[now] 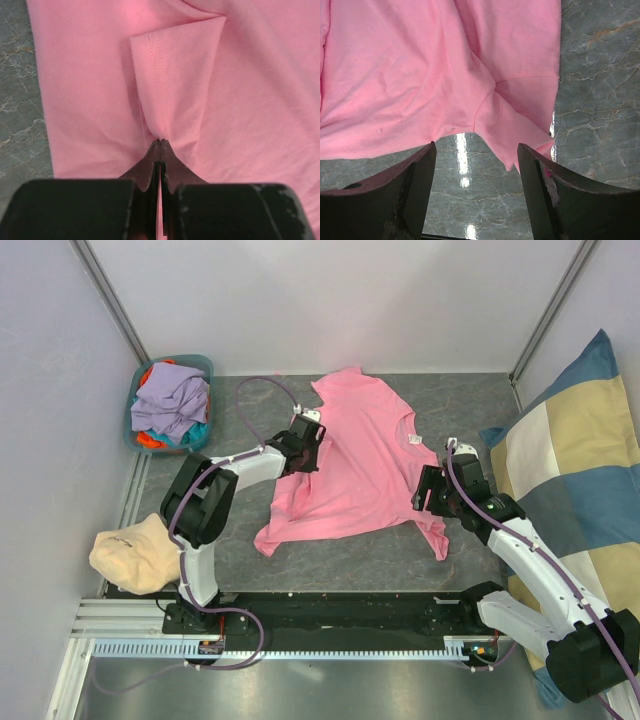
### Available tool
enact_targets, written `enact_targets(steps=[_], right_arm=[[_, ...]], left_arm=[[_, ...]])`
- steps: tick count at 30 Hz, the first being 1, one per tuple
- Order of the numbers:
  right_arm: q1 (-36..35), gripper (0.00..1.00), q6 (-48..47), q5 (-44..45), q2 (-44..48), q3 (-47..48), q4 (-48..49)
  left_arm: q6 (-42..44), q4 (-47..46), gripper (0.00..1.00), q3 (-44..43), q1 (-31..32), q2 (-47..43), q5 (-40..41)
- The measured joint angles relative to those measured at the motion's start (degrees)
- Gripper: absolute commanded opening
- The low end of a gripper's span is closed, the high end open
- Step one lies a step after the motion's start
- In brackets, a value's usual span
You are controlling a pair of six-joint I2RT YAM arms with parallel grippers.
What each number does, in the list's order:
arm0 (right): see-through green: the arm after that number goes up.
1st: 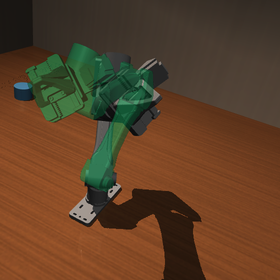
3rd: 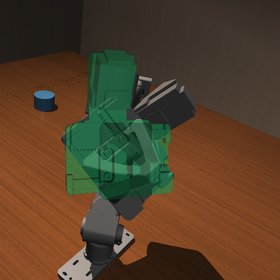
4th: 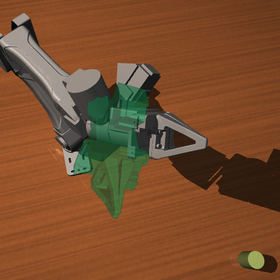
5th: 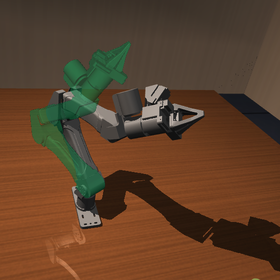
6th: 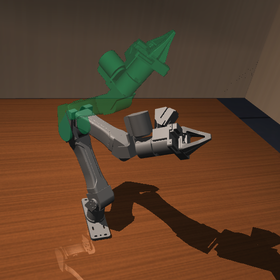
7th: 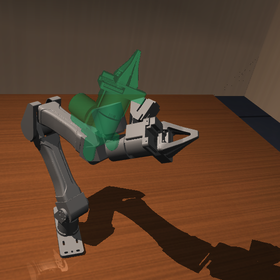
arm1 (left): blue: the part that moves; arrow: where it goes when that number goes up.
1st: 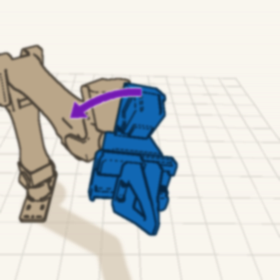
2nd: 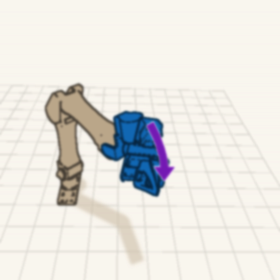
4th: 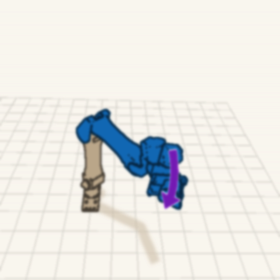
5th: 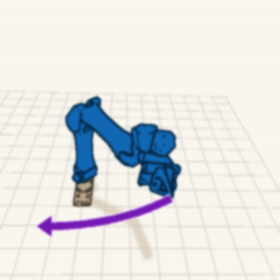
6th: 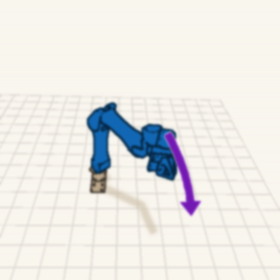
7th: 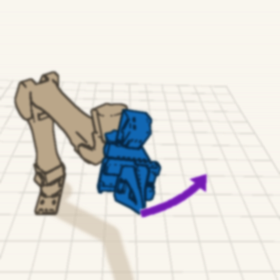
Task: Fold and stack the t-shirts
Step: Flatten the tshirt out
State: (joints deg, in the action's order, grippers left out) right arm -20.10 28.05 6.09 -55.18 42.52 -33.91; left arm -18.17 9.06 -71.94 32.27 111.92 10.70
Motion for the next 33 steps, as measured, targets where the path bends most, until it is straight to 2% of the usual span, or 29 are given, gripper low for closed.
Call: enact_targets(steps=[6,14,27,33], right_arm=[[0.0,0.75,0.0,-0.2,0.0,-0.5,0.3],[0.0,0.75,0.0,-0.7,-0.1,-0.7,0.8],[0.0,0.75,0.0,-1.3,-0.9,-0.7,1.4],[0.0,0.75,0.0,-1.4,-2.0,-0.7,1.6]], left_arm=[[1.2,2.1,0.02,0.0,-1.3,-4.2,2.5],[3.5,2.8,0.02,-0.1,-8.6,-12.2,6.4],[7.3,4.7,0.02,-0.6,-17.2,-12.3,7.9],[8.9,5.3,0.02,-3.8,-22.6,-11.3,7.9]])
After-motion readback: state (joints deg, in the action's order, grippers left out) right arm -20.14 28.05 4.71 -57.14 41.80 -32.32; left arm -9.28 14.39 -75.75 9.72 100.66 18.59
